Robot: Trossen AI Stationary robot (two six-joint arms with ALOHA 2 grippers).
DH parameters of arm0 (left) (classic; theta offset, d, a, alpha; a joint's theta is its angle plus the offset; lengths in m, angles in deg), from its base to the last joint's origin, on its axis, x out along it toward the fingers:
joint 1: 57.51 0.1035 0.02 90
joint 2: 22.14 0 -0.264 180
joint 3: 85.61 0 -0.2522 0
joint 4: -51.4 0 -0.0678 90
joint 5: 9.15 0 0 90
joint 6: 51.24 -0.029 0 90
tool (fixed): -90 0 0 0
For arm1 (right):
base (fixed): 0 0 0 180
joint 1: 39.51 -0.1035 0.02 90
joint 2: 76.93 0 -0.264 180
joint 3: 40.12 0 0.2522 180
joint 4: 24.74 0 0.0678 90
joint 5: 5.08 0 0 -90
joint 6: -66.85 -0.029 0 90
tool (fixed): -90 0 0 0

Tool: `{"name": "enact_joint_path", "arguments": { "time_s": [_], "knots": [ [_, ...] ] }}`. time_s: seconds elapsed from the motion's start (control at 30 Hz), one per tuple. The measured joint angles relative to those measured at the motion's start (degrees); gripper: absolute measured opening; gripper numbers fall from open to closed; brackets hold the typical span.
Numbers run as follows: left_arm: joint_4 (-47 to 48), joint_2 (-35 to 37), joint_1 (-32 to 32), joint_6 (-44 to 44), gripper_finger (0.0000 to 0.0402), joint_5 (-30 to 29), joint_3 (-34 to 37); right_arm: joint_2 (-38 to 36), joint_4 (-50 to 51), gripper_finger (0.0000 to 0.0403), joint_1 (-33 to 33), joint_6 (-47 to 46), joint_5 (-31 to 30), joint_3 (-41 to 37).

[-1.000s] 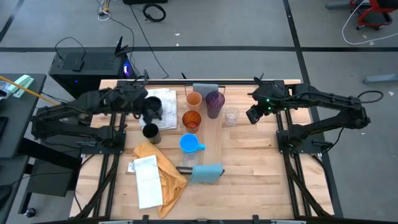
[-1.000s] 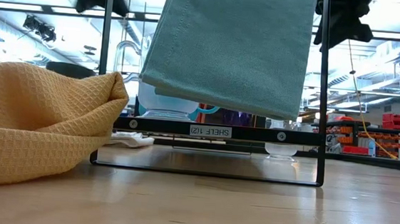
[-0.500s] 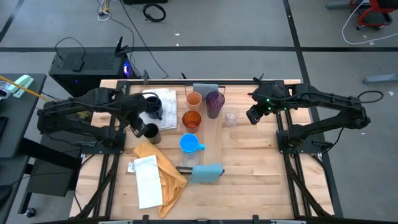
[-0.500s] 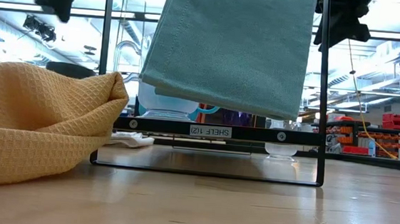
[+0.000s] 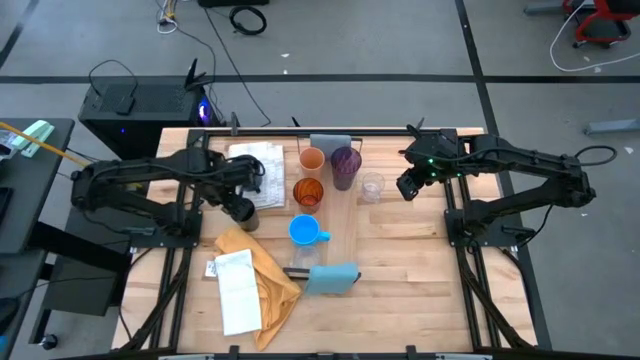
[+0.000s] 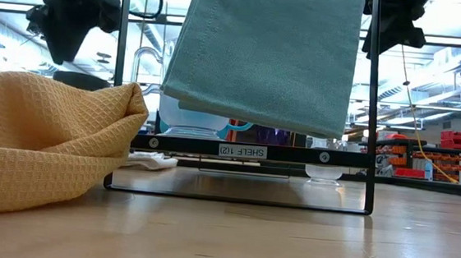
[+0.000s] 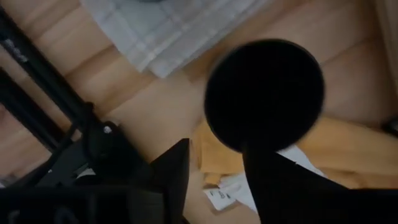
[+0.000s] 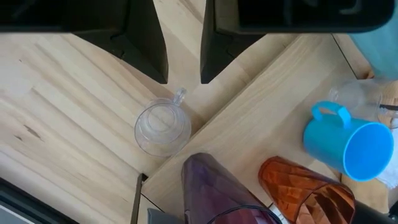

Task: Stack small to large cups/mugs on shelf
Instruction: Put the black cup on the shelf

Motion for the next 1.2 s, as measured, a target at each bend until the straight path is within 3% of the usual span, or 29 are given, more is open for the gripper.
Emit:
{"name": "enact_joint_path", "arguments": {
  "time_s": [0.33,1.2],
  "knots": [
    [-4.1,-0.2,0.0,2.9,0.0189,-0.8,3.5,0.0,0.0,0.0101,0.0,0.0,0.0,0.0],
    [-8.7,-5.5,0.9,-0.4,0.0173,-2.5,4.1,0.0,0.0,0.01,0.0,-0.3,-0.9,0.0]
  ]
}}
